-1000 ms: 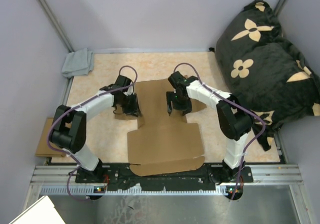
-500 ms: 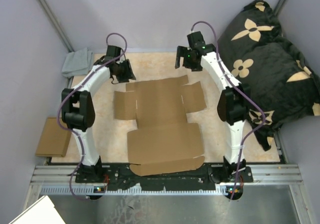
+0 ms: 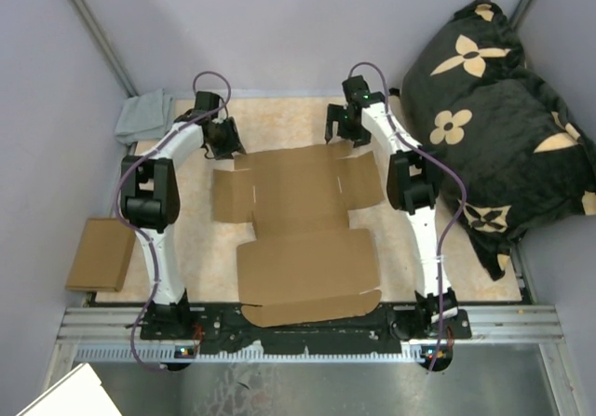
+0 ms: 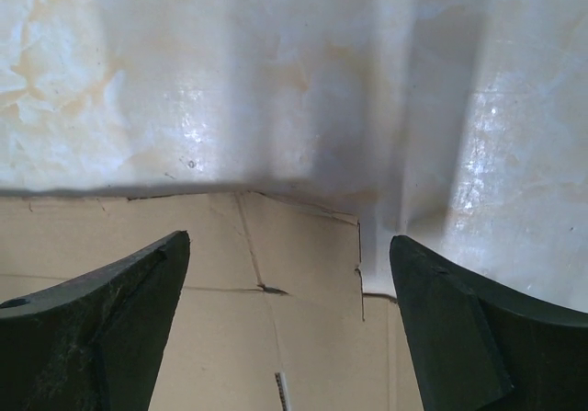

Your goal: Fold the paper box

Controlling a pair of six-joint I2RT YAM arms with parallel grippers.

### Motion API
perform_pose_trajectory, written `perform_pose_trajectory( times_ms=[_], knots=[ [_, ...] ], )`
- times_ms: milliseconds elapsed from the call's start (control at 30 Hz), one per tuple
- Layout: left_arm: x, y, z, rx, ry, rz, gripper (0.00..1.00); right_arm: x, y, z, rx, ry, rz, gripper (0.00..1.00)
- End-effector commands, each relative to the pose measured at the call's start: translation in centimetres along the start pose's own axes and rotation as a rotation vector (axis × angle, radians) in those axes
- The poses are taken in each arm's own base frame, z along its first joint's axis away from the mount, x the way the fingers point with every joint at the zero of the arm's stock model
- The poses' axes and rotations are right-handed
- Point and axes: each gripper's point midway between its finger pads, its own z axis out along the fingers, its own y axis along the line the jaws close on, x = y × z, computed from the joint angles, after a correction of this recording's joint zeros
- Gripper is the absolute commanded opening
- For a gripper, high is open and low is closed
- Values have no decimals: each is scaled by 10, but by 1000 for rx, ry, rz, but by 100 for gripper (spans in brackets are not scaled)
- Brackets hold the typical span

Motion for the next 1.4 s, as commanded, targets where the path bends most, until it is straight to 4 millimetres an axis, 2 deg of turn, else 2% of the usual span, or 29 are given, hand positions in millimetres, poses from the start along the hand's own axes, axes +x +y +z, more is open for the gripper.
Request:
perform_pose_trajectory(
  times_ms=[0, 67, 200, 367, 500, 600, 767, 900, 1133, 1367],
  knots=[
    [-7, -2, 9, 8, -21, 15, 52, -17, 1, -16, -35, -54, -18, 89],
    [-6, 0, 11, 2, -17, 19, 52, -12, 7, -15, -75, -39, -25, 84],
    [-1, 4, 14, -7, -2, 27, 52, 1, 11, -15, -109, -3, -25, 67],
    [2, 5, 12, -7, 5, 33, 51, 5, 10, -27, -107, -14, -21, 54],
    [2, 6, 9, -9, 4, 38, 51, 2, 8, -41, -95, -28, -27, 35],
    [3, 7, 9, -8, 8, 35, 52, 2, 6, -47, -84, -29, -31, 28],
    [3, 13, 12, 4, 22, -4, 52, 7, 4, -47, -75, -14, -36, 15],
    [3, 16, 16, 10, 31, 5, 52, 11, 0, -44, -60, -5, -36, 14],
    [15, 15, 33, 32, 85, -18, 52, 13, -1, -45, -58, 1, -47, 14],
    [16, 20, 42, 18, 82, 13, 52, 15, 4, -44, -69, 8, -56, 15]
  ],
)
